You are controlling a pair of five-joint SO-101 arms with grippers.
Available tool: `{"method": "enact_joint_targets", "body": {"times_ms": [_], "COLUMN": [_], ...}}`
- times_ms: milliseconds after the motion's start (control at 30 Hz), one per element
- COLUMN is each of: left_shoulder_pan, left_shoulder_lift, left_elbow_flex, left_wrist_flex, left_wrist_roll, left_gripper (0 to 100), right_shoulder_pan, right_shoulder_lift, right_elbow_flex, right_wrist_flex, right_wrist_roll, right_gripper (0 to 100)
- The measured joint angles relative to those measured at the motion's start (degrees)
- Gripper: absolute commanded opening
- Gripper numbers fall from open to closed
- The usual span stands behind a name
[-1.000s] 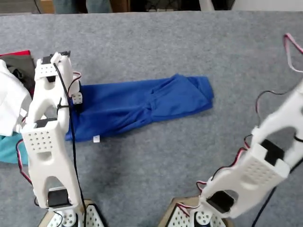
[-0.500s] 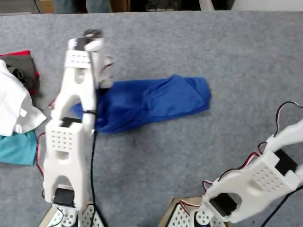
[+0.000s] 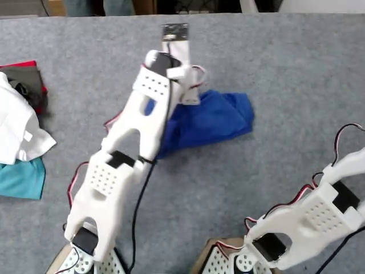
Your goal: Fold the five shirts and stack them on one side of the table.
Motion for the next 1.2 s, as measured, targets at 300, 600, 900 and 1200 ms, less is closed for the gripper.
{"method": "enact_joint_targets", "body": {"times_ms": [300,600,900,1200], "left_shoulder_pan": [6.9,10.5,10.9,10.9], "left_shoulder_lift": [0.1,7.4,12.9,13.1], "left_elbow_flex": [-0.5,-0.8,-6.8,-15.1], "left_wrist_flex": [-15.6,-26.9,-28.7,-22.3], "left_wrist_roll": [3.8,3.9,4.0,0.8], "left_gripper": [3,3,18,16], "right_shoulder_pan": [0.0,0.0,0.0,-0.9], "right_shoulder_lift": [0.0,0.0,0.0,0.0], "right_elbow_flex": [0.0,0.0,0.0,0.0], "right_wrist_flex": [0.0,0.0,0.0,0.0], "right_wrist_roll": [0.0,0.0,0.0,-1.8], "right_gripper": [1.5,1.5,1.5,1.7]}}
